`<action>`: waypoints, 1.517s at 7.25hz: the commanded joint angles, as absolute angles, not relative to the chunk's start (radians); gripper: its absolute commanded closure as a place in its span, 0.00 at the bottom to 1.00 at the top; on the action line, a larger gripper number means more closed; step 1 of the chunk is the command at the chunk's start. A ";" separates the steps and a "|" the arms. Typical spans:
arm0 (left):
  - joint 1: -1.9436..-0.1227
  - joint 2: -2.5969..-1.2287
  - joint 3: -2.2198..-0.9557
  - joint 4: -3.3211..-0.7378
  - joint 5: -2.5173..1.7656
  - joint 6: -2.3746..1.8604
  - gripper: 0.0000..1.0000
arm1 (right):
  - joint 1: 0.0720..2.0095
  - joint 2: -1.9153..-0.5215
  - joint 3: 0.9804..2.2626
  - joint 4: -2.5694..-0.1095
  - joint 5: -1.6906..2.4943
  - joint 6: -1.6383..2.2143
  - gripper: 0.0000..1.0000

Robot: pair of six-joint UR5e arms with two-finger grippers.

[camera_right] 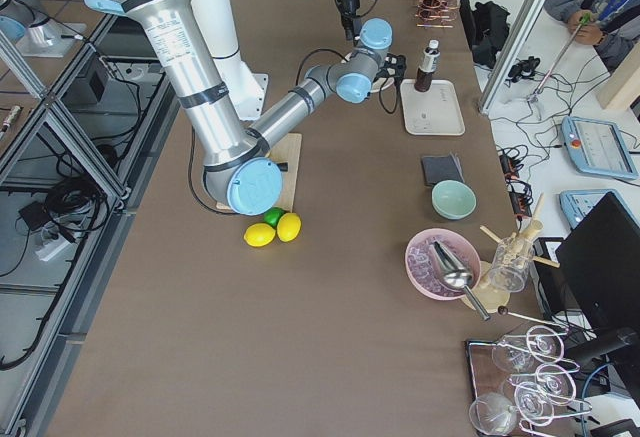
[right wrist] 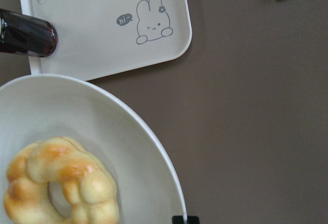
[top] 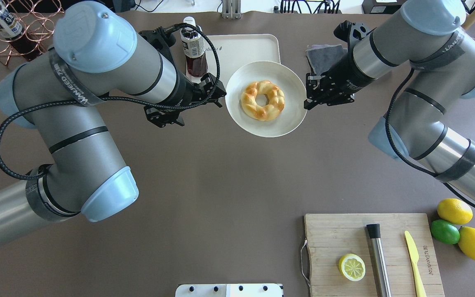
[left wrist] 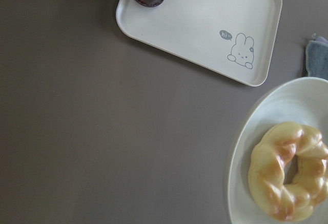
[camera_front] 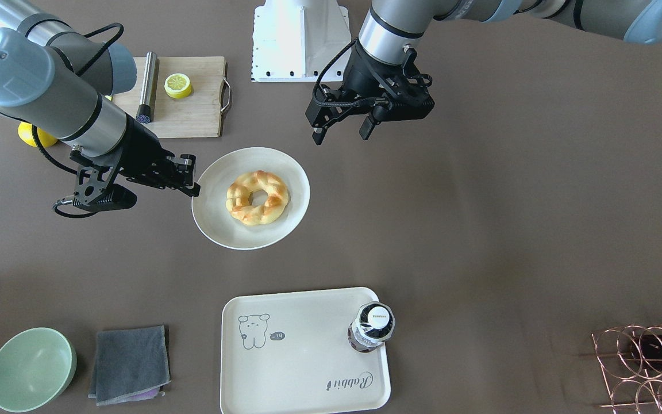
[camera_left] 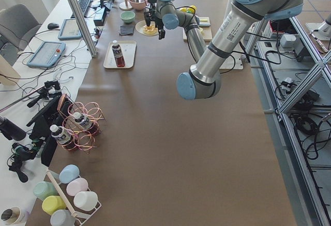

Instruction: Place donut on tray

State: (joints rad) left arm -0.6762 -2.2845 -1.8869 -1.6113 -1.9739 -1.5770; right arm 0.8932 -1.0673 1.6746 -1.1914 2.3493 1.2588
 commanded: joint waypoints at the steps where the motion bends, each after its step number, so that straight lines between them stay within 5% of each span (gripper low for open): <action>1: -0.701 -2.241 -1.925 -1.608 -1.985 -1.577 0.03 | 0.954 -0.887 1.398 -1.196 2.352 1.252 1.00; 7: -0.718 -2.119 -2.037 -1.603 -1.974 -1.586 0.02 | 0.928 -0.582 0.920 -1.184 2.269 1.294 1.00; 11: -0.719 -2.115 -2.025 -1.601 -1.973 -1.582 0.03 | 0.851 -0.537 0.884 -1.181 2.106 1.530 1.00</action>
State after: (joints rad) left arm -0.7179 -2.1142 -2.0332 -1.6023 -1.9728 -1.5845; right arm 0.8753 -0.5517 0.8946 -1.1814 2.1550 1.4440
